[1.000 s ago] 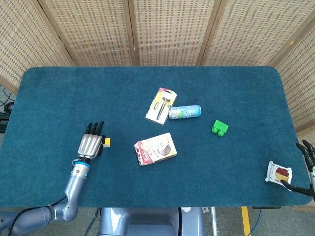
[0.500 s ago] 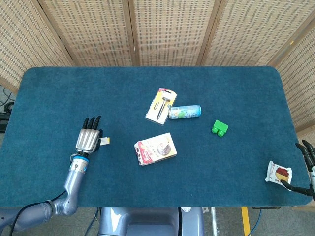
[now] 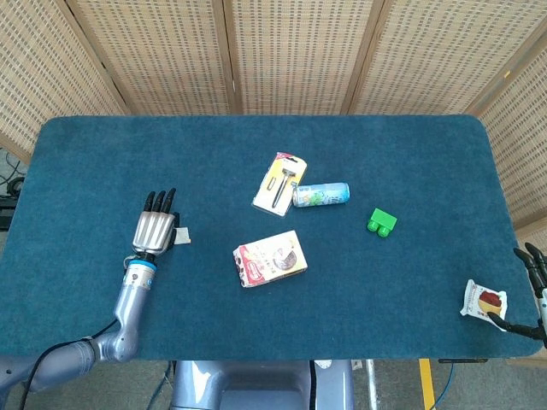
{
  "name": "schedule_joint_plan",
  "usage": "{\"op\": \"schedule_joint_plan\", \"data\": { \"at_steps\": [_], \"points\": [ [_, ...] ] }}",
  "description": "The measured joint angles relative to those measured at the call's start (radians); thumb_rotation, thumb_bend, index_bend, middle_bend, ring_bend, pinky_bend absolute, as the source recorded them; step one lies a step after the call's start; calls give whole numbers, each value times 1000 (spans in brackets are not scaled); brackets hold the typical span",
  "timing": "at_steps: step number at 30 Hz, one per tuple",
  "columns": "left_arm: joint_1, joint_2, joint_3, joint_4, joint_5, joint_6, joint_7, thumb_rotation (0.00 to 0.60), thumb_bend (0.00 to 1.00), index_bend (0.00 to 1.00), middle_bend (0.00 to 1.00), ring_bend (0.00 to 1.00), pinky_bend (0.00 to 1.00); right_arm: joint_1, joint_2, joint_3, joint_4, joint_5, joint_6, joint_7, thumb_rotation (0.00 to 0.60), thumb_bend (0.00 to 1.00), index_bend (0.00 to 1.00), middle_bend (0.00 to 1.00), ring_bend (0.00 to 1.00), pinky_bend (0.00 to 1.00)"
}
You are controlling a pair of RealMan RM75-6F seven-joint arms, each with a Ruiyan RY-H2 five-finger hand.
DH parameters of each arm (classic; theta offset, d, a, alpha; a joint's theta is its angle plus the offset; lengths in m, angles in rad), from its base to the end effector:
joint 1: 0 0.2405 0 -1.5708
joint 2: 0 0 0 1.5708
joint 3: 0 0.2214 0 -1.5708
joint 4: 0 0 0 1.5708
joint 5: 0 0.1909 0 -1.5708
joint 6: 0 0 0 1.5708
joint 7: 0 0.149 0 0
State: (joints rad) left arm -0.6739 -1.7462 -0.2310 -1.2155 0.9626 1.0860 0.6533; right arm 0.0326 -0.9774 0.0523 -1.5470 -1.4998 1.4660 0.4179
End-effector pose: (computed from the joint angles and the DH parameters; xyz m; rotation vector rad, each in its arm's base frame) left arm -0.1720 0.3360 -0.0107 -1.6337 -0.7949 -0.6520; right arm -0.3018 -0.1683 0.2086 1.2584 -1.0966 1.0224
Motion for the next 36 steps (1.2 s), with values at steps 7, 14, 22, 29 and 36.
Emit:
{"op": "schedule_joint_plan", "data": {
  "at_steps": [7,14,22,29,36],
  "points": [
    [-11,10,-29,0,-18,9,-9,600,511,660,0,0,0,0,0,1,2,1,-1,3,600,103,0,0,0,0],
    [4,51,-46,-67,-13,35,-52,600,363,398,0,0,0,0,0,0,0,-1,0,0,600,104,0,0,0,0],
    [95,184,0,-268,82,120,-146,600,246,84,0,0,0,0,-1,0,-2,-2,2,-12,600,104,0,0,0,0],
    [208,314,101,-400,189,217,-192,600,230,37,0,0,0,-8,2,4,-15,6,16,-24,600,105,0,0,0,0],
    [300,375,184,-442,290,319,-210,600,229,36,0,0,0,-15,7,9,-22,10,30,-26,600,103,0,0,0,0]
  ]
}}
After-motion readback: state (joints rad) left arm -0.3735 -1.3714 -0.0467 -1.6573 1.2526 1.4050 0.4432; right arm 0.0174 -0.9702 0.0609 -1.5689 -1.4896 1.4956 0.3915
